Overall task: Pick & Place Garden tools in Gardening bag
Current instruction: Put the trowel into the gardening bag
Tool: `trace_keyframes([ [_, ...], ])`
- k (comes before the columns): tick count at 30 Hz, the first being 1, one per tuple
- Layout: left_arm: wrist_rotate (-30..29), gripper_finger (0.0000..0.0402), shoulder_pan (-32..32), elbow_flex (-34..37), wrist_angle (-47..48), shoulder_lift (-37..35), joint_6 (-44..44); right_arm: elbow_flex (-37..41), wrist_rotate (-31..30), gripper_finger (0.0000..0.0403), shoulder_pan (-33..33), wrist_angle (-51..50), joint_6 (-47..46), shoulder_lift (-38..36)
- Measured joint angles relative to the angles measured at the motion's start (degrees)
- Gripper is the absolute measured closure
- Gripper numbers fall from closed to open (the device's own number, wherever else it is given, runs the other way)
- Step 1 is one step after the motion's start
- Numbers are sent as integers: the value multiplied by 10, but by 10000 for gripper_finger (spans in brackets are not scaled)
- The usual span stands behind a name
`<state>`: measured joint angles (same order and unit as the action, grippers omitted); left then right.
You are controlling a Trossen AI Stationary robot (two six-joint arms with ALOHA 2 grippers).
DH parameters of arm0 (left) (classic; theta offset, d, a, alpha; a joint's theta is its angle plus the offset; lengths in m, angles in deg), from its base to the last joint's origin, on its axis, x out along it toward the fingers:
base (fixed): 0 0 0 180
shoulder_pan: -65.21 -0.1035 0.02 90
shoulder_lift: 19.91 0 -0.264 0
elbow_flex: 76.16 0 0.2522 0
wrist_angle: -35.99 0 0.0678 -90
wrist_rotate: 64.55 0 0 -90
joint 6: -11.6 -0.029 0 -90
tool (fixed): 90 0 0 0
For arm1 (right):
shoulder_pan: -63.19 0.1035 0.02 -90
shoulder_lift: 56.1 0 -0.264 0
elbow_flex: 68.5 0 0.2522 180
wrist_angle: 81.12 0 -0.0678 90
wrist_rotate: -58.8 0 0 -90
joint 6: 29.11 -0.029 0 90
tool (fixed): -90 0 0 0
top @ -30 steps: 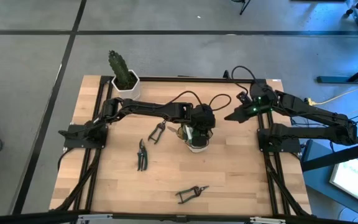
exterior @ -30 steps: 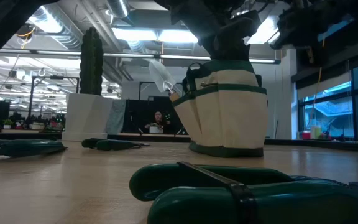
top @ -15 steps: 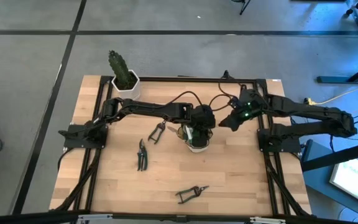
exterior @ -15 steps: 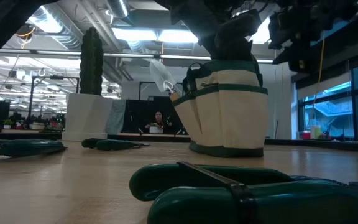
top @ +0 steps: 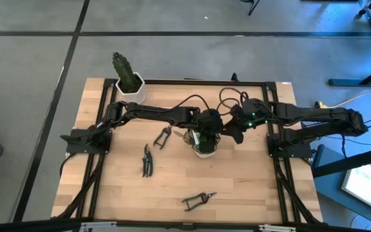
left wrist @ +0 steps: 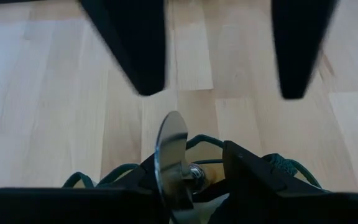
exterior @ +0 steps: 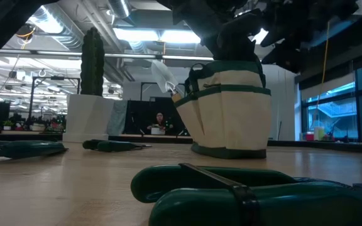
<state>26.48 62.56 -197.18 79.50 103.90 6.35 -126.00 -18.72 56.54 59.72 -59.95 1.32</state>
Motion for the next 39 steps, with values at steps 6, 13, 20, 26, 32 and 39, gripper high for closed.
trace_keyframes([
  [6, 1, 279, 0, 0, 0, 0, 16, 0, -51, 206, 40, 34, 116, -2],
  [13, 1, 277, 0, 0, -3, 0, 27, 0, -83, 217, 46, 66, 138, 36],
  [20, 3, 278, 0, 1, 1, 0, 27, 0, -82, 274, 53, 64, 139, 63],
  [26, 1, 279, -1, 1, -9, 0, 26, 0, -79, 329, 54, 62, 123, 64],
  [32, 3, 280, 0, 1, -8, 0, 28, 0, -82, 395, 53, 48, 123, 66],
  [39, 4, 265, 0, 1, 12, -2, 30, 0, -96, 400, 54, 33, 122, 66],
])
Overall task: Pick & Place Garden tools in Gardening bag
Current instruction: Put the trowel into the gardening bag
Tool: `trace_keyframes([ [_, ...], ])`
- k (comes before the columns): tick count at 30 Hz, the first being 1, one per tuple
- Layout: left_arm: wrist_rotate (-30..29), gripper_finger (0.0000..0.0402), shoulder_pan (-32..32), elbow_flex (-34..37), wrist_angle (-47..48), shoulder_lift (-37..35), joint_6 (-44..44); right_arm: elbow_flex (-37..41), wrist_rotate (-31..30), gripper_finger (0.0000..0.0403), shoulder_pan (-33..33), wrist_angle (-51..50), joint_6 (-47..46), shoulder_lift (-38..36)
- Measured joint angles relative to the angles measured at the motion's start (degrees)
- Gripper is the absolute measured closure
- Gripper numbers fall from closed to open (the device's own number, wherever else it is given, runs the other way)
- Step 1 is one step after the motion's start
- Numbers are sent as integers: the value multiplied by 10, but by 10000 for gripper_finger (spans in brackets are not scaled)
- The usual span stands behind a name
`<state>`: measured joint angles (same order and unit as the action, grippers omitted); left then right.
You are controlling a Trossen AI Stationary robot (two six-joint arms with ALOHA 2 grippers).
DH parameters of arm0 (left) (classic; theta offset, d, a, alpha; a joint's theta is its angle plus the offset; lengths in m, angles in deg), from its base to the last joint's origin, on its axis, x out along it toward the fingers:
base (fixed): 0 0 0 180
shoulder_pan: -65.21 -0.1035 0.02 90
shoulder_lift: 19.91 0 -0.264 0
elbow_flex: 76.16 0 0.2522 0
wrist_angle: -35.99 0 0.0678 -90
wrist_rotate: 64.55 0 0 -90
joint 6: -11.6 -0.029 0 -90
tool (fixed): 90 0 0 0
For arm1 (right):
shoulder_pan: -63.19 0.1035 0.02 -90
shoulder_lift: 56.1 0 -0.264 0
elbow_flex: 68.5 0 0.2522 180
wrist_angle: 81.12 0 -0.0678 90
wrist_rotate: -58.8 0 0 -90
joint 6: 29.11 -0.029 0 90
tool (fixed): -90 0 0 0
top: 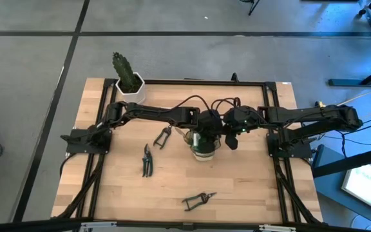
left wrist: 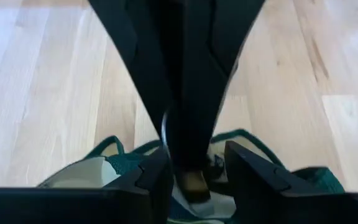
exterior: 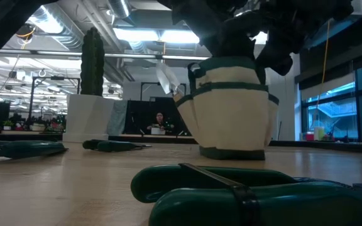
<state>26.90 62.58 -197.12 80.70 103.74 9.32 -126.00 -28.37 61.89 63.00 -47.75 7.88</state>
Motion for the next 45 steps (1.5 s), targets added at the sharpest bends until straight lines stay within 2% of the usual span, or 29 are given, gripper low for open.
trace_keyframes([
  [6, -10, 261, 6, 0, 28, -24, 0, 0, 2, 401, 0, -5, 0, 0],
  [16, -93, 260, 11, -1, 92, -112, 22, 0, 0, 402, 17, -3, 11, 0],
  [22, -168, 261, -2, -1, 107, -143, 87, 0, -37, 402, 48, -6, 37, 0],
  [28, -200, 261, -12, -1, 108, -165, 127, 0, -83, 403, 67, -10, 34, 0],
  [32, -217, 261, -16, -1, 108, -175, 128, 0, -141, 403, 79, -23, -38, 0],
  [40, -239, 261, -16, -1, 109, -175, 126, 0, -215, 403, 115, -68, -266, 0],
  [45, -274, 261, -16, -1, 109, -175, 122, -5, -263, 403, 141, -105, -347, 0],
])
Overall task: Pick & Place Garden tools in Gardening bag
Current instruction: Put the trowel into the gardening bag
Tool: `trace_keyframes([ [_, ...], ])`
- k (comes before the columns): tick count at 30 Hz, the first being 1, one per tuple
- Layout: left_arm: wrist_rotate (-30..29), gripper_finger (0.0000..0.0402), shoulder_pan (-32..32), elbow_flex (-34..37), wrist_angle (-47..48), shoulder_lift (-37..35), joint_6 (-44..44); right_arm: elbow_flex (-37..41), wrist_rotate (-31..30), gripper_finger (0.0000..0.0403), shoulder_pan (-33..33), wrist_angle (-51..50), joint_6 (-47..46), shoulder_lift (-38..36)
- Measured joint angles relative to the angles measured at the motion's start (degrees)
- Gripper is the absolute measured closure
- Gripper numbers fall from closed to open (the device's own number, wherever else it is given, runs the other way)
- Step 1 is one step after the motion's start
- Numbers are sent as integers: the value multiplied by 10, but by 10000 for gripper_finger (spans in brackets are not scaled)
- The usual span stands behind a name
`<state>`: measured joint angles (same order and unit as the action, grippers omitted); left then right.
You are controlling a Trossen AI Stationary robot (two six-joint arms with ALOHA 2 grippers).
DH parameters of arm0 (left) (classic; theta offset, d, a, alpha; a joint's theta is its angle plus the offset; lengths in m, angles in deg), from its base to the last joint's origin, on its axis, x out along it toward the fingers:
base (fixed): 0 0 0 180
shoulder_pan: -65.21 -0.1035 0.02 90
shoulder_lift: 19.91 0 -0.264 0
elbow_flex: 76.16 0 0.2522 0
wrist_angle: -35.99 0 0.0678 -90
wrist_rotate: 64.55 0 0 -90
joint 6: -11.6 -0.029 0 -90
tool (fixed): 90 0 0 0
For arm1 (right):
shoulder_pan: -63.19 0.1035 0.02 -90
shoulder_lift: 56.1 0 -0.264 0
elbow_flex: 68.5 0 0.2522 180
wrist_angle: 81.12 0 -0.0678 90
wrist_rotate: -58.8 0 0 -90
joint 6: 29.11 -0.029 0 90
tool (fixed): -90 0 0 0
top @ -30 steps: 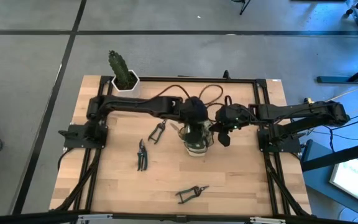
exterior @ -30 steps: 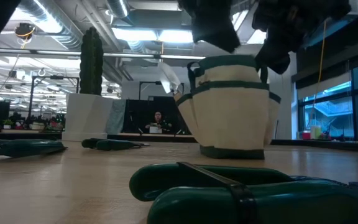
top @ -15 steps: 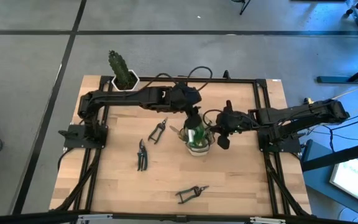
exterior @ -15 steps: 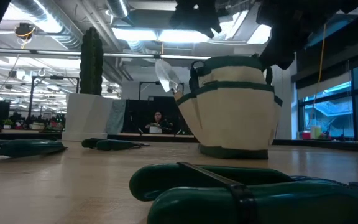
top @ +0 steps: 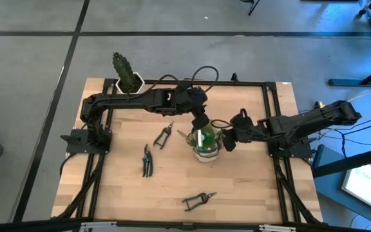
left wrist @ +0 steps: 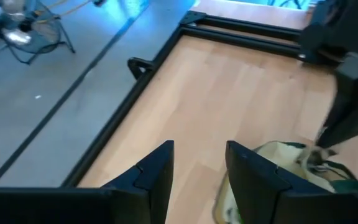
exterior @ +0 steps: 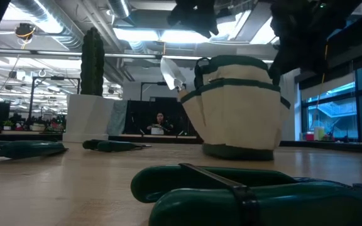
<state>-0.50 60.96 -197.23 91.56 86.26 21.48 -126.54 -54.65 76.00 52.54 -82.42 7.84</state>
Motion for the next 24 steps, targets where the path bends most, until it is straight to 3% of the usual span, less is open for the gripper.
trace_keyframes([
  [3, -13, 261, 0, 0, 0, 0, 2, -18, -31, 403, 14, -28, -14, 0],
  [9, -12, 261, 1, 0, 0, 0, 2, -51, -44, 403, 33, -23, 69, 0],
  [24, 9, 261, 20, 0, 0, 1, 0, -37, 141, 403, 33, 34, 340, 0],
])
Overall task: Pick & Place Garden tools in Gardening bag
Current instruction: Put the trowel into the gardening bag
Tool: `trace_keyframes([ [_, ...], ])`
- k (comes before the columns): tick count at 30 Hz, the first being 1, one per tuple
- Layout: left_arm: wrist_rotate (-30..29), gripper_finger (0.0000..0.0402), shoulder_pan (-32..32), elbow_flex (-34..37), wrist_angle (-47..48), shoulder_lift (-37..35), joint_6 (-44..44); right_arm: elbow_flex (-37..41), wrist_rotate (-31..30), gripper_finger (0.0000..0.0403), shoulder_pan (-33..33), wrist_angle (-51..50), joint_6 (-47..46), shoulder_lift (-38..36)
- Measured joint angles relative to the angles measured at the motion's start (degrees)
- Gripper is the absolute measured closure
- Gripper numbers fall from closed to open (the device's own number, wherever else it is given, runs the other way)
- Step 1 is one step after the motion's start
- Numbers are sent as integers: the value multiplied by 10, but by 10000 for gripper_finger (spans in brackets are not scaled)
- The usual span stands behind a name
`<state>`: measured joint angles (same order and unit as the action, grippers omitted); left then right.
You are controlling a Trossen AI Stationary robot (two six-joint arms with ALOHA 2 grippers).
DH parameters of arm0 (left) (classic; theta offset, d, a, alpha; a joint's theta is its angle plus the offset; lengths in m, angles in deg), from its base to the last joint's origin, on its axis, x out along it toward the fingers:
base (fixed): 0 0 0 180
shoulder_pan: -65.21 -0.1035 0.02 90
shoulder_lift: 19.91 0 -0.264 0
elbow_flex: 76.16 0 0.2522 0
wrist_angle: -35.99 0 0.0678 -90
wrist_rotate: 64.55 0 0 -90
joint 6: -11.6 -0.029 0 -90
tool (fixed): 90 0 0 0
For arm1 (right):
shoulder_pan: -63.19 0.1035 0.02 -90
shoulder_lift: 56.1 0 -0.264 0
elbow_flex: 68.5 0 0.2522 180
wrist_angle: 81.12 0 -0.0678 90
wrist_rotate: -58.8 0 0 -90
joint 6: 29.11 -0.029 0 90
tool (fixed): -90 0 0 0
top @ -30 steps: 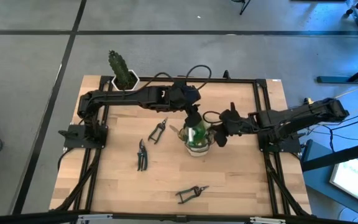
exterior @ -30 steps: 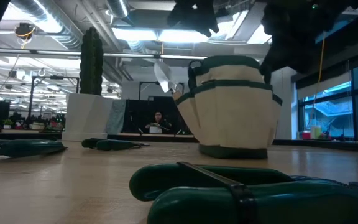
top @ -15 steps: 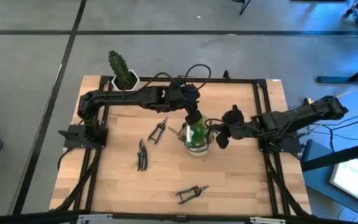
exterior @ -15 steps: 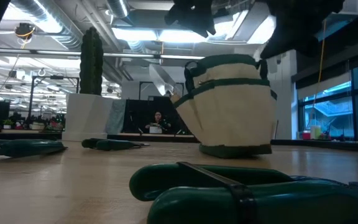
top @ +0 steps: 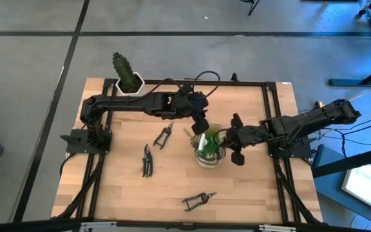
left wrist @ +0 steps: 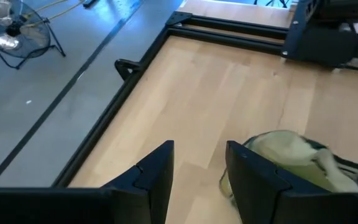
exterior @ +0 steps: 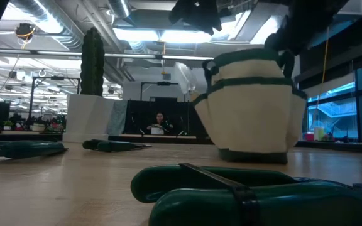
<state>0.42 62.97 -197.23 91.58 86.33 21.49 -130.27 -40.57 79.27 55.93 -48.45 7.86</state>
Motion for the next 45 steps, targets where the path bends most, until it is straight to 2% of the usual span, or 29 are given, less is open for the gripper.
trace_keyframes([
  [8, 32, 261, 4, 0, 19, 0, 14, 0, 127, 403, -3, 73, 119, 0],
  [13, 33, 261, 3, 0, 26, 0, 16, 0, 190, 403, -20, 53, 138, 2],
  [20, 33, 261, 3, 0, 26, 0, 15, 0, 182, 403, -21, 13, 138, 13],
  [29, 61, 261, 3, 0, 40, 0, 25, 1, 182, 403, -23, 101, 179, 19],
  [38, 53, 261, 3, 0, 48, 0, 30, 1, 180, 403, -22, 83, 186, 69],
  [45, 52, 261, 3, 0, 49, 0, 30, 0, 184, 403, -22, 113, 185, 96],
])
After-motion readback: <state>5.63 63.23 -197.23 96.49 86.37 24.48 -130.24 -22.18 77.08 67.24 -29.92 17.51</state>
